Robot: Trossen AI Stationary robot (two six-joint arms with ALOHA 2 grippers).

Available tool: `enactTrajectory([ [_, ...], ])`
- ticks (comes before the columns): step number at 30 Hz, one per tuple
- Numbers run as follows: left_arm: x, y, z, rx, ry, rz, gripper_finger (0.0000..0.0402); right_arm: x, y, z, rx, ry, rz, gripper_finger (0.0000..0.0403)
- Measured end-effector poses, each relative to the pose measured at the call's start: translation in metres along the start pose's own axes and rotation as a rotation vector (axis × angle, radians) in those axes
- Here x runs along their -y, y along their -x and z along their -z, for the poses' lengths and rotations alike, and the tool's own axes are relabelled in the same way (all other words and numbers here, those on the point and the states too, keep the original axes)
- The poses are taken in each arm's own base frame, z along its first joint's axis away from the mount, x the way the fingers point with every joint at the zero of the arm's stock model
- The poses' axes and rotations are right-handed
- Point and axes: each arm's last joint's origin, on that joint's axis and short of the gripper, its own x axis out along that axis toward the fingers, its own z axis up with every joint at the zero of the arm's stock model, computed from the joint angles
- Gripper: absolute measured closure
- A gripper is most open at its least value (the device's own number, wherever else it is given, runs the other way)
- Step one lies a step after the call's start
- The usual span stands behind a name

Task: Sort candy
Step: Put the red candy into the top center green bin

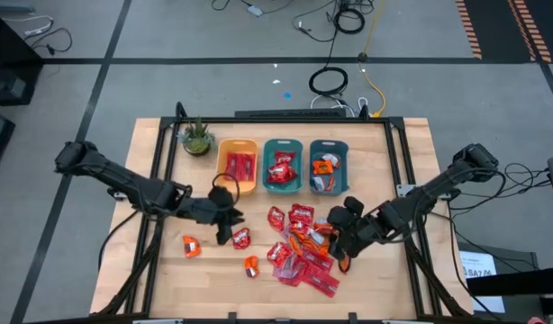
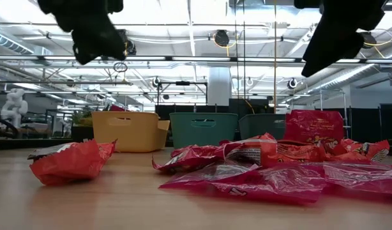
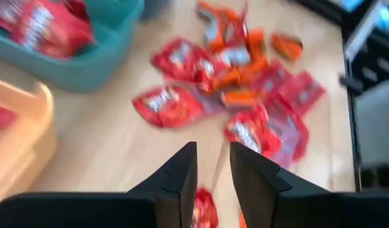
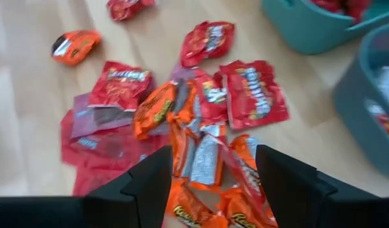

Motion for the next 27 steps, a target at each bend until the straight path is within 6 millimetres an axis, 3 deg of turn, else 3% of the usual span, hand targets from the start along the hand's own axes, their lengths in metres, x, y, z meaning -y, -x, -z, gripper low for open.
enactTrajectory([
  [7,0.001,0.000,0.008,-0.109,0.087,0.075,0.0297,0.002,-0.003,-0.004,-0.040,0.117,-0.047,0.0186],
  [15,0.005,-0.005,0.026,-0.037,-0.051,0.161,0.0297,0.003,-0.005,-0.004,-0.058,0.267,-0.050,0.0186],
  [22,-0.008,-0.017,0.056,0.063,-0.033,0.279,0.0297,0.004,-0.033,0.004,-0.182,0.292,0.003,0.0186],
  [27,-0.016,-0.014,0.061,0.112,-0.073,0.303,0.0297,0.007,-0.056,0.009,-0.241,0.290,0.066,0.0196],
])
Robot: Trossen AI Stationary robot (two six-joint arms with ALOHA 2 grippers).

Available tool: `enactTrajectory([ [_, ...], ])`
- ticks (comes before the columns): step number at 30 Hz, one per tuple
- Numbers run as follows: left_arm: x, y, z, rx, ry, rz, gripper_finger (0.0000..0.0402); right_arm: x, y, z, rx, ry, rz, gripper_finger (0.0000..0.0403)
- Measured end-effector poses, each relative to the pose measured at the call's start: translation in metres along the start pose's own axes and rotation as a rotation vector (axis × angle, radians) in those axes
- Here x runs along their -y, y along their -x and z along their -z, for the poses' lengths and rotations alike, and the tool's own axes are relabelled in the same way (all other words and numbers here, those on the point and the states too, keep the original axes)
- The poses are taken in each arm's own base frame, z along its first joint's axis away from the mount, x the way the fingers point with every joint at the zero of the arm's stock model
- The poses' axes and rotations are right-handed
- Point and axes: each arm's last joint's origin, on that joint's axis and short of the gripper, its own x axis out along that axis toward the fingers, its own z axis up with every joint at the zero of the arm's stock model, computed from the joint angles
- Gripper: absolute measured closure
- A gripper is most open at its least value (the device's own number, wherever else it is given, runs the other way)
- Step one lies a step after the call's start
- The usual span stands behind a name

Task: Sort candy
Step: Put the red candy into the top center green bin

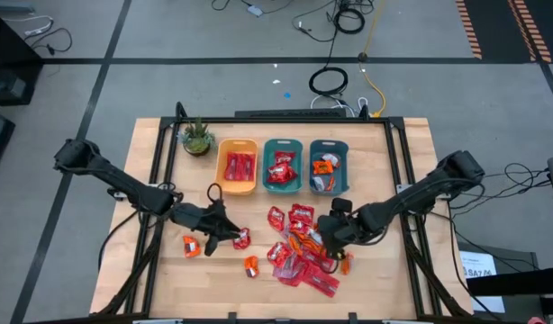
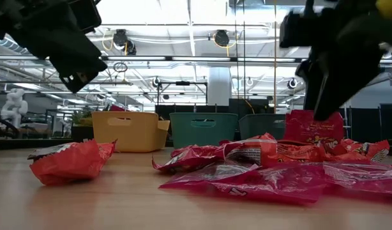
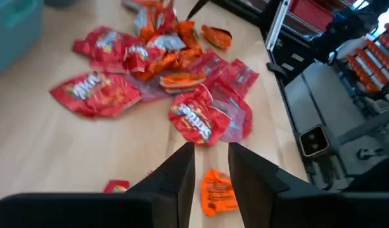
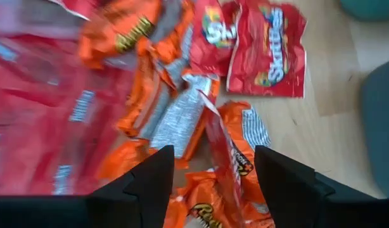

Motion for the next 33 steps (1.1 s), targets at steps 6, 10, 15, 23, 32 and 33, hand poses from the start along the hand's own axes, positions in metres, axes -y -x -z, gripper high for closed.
enactTrajectory([
  [6,-0.010,0.015,-0.012,0.043,-0.089,-0.050,0.0297,0.002,-0.020,0.001,-0.079,-0.055,0.008,0.0306],
  [10,-0.020,0.028,-0.018,0.043,-0.125,-0.106,0.0297,0.005,-0.020,-0.004,-0.086,-0.123,-0.039,0.0390],
  [15,-0.030,0.047,-0.021,0.031,-0.115,-0.168,0.0297,0.009,0.003,-0.028,0.000,-0.216,-0.090,0.0400],
  [23,-0.037,0.078,-0.026,0.092,-0.159,-0.198,0.0297,0.040,0.058,-0.108,0.294,-0.214,-0.053,0.0402],
  [32,-0.044,0.100,-0.022,0.100,-0.172,-0.236,0.0297,0.146,0.053,-0.154,0.438,-0.409,-0.047,0.0403],
  [33,-0.044,0.101,-0.022,0.103,-0.172,-0.235,0.0297,0.157,0.050,-0.155,0.430,-0.424,-0.027,0.0403],
])
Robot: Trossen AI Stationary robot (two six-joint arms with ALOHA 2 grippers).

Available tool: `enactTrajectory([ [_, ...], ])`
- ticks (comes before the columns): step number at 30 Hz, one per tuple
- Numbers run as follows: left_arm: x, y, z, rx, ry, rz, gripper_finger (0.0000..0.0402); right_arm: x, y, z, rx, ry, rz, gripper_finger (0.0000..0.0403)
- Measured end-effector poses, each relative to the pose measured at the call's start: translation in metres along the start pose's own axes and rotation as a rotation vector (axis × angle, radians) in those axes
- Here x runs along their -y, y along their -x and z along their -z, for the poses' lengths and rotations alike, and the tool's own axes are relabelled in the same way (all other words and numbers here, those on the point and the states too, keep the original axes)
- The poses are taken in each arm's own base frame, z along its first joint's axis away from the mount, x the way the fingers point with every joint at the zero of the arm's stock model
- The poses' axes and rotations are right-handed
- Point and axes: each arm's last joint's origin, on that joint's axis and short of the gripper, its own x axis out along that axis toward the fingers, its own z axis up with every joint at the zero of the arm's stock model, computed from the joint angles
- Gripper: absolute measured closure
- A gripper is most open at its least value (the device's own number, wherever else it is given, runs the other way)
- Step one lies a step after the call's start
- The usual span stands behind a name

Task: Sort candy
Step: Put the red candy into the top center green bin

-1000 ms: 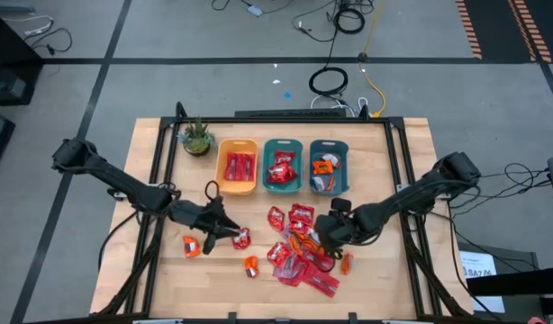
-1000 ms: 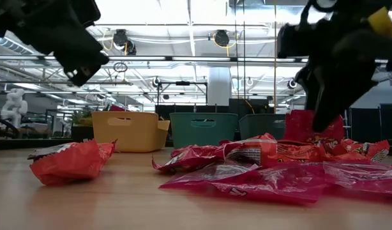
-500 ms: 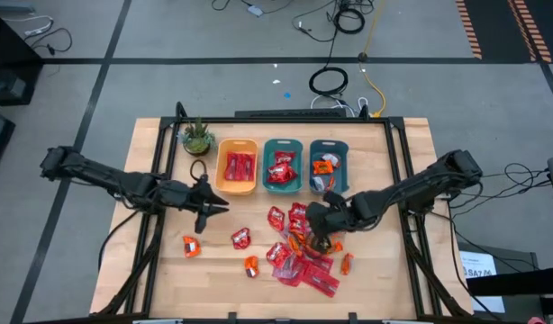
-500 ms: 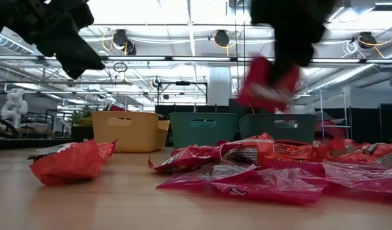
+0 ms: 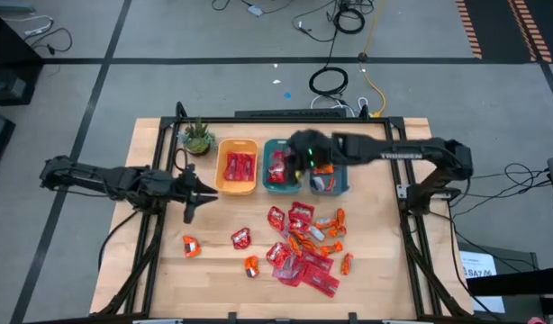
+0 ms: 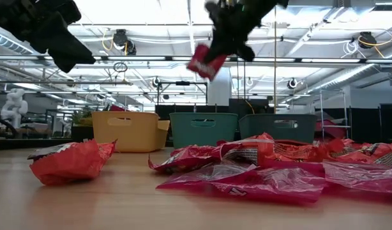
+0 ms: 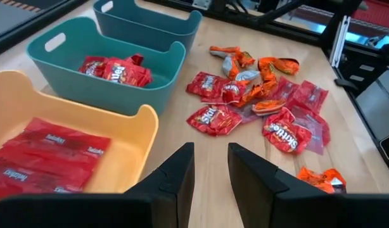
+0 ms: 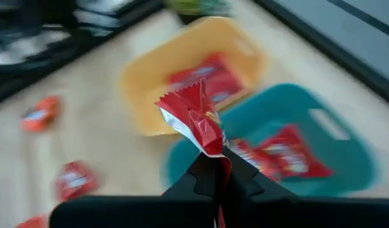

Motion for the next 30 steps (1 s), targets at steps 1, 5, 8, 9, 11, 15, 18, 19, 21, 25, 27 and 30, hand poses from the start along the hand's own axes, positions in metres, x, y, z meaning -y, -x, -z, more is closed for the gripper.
enactTrajectory([
  [1,0.000,0.001,0.000,0.005,0.001,0.001,0.0297,0.010,-0.005,-0.002,-0.007,-0.008,0.026,0.0403],
  [5,0.000,0.003,-0.001,0.019,0.011,0.005,0.0297,0.037,-0.027,-0.009,-0.019,-0.056,0.042,0.0403],
  [8,0.000,0.003,-0.001,0.021,0.042,0.007,0.0297,0.051,-0.046,-0.007,-0.052,-0.079,0.058,0.0403],
  [9,0.000,0.003,-0.001,0.023,0.069,0.009,0.0297,0.054,-0.052,-0.005,-0.062,-0.084,0.068,0.0403],
  [11,0.000,0.003,-0.002,0.024,0.115,0.010,0.0297,0.060,-0.062,-0.002,-0.084,-0.093,0.086,0.0402],
  [15,0.000,0.003,-0.001,0.023,0.125,0.010,0.0297,0.066,-0.075,0.003,-0.112,-0.097,0.104,0.0378],
  [18,0.000,0.003,-0.001,0.022,0.116,0.010,0.0297,0.066,-0.077,0.003,-0.106,-0.093,0.101,0.0342],
  [19,0.000,0.003,-0.001,0.021,0.115,0.010,0.0297,0.066,-0.076,0.003,-0.105,-0.091,0.101,0.0328],
  [21,0.000,0.003,-0.001,0.019,0.115,0.009,0.0297,0.066,-0.073,0.002,-0.103,-0.072,0.099,0.0298],
  [25,0.000,0.003,-0.001,0.017,0.116,0.009,0.0297,0.064,-0.061,-0.002,-0.096,-0.031,0.091,0.0236],
  [27,0.000,0.003,-0.001,0.016,0.115,0.008,0.0297,0.063,-0.050,-0.004,-0.096,-0.042,0.086,0.0211],
  [30,0.000,0.003,-0.001,0.016,0.115,0.008,0.0297,0.059,-0.034,-0.008,-0.114,-0.097,-0.010,0.0189],
])
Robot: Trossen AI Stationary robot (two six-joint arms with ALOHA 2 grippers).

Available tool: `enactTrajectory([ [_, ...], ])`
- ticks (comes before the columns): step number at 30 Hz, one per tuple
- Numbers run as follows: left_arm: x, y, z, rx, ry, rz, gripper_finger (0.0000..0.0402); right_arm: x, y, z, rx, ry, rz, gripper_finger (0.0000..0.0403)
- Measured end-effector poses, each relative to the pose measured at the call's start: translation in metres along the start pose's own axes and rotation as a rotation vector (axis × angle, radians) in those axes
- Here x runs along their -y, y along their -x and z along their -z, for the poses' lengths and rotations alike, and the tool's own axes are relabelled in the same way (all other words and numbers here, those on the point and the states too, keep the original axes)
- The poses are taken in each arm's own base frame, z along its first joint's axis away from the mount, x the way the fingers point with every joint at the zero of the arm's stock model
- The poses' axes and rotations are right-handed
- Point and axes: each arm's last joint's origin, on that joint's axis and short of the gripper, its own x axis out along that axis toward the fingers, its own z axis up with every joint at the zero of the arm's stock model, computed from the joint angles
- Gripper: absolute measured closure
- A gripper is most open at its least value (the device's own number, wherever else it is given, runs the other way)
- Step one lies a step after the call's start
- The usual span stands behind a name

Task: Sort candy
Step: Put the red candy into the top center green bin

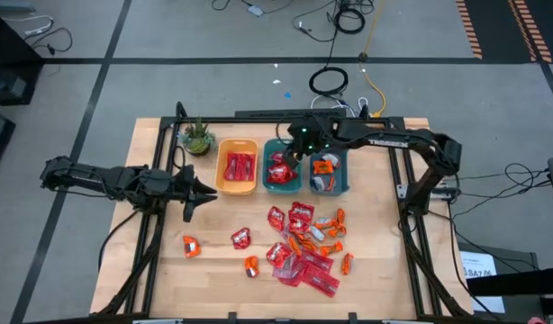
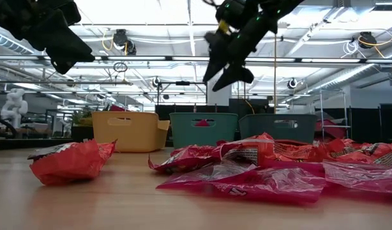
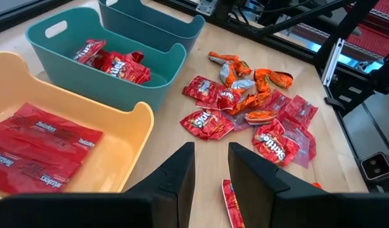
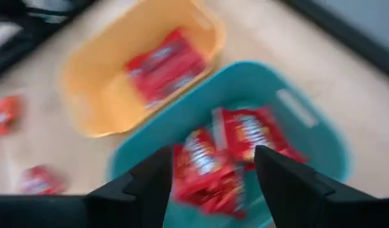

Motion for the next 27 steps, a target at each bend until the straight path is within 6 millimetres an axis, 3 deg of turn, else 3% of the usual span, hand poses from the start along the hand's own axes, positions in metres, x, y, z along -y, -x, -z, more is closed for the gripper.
enactTrajectory([
  [3,0.000,0.000,0.000,0.000,0.000,0.000,0.0297,-0.004,0.016,0.000,-0.025,-0.012,-0.087,0.0183],
  [8,0.000,0.000,0.000,0.000,0.000,0.000,0.0297,-0.018,0.043,0.006,-0.016,0.016,-0.077,0.0196],
  [16,0.000,0.000,0.000,0.000,0.000,0.000,0.0297,-0.055,0.086,0.043,-0.080,0.124,0.032,0.0223],
  [22,0.000,0.000,0.000,0.000,0.001,0.000,0.0297,-0.090,0.086,0.069,-0.135,0.190,-0.036,0.0222],
  [27,0.000,0.000,0.000,0.000,0.001,0.000,0.0297,-0.110,0.069,0.088,-0.182,0.234,-0.006,0.0222],
])
